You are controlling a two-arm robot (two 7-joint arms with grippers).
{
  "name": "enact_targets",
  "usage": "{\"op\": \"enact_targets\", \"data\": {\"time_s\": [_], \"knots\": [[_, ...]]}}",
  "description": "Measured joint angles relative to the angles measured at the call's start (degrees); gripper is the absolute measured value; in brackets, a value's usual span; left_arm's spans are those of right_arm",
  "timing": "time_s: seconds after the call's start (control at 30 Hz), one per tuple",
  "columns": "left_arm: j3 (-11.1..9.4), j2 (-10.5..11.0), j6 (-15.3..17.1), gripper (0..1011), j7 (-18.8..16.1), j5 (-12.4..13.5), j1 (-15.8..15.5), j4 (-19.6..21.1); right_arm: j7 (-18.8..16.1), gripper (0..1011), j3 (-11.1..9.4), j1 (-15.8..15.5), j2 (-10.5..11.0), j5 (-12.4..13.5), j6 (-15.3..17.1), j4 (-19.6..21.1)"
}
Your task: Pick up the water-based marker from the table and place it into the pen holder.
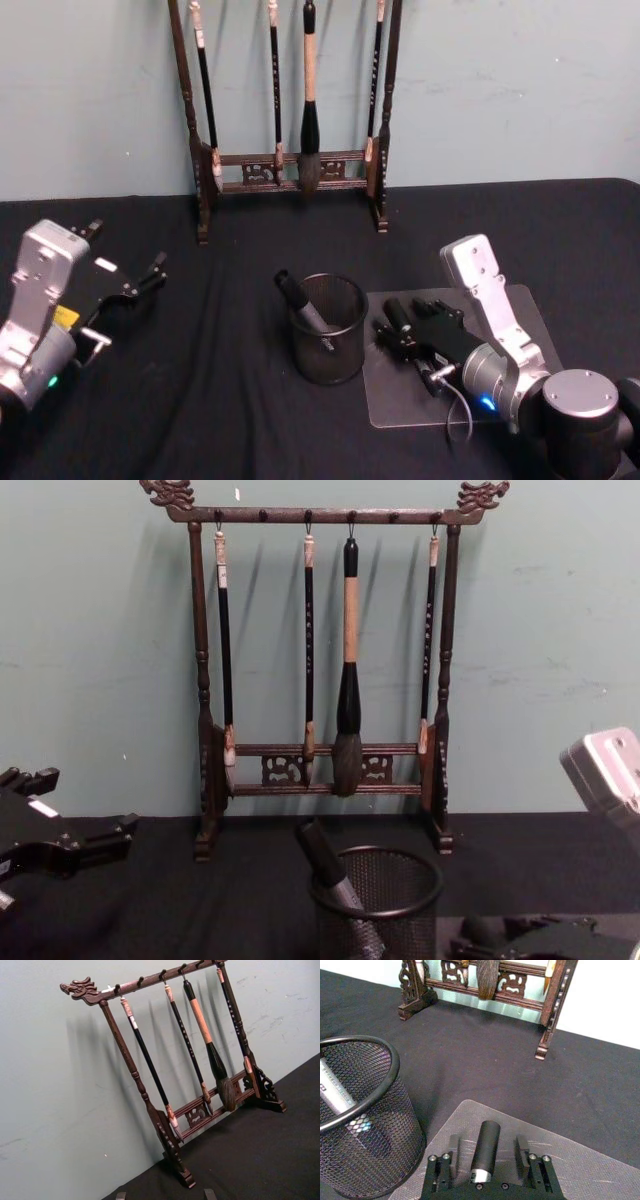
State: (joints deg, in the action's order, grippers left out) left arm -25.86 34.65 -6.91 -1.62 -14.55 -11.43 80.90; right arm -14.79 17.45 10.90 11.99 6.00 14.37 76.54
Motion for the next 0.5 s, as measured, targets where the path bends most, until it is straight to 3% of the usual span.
{"op": "enact_targets", "data": {"time_s": [0.5], "knots": [[0.0, 0.0, 0.0, 1009, 0.0, 0.0, 0.0, 0.0, 0.0, 262, 0.0, 0.0, 0.0, 0.1, -0.1, 0.1]]}}
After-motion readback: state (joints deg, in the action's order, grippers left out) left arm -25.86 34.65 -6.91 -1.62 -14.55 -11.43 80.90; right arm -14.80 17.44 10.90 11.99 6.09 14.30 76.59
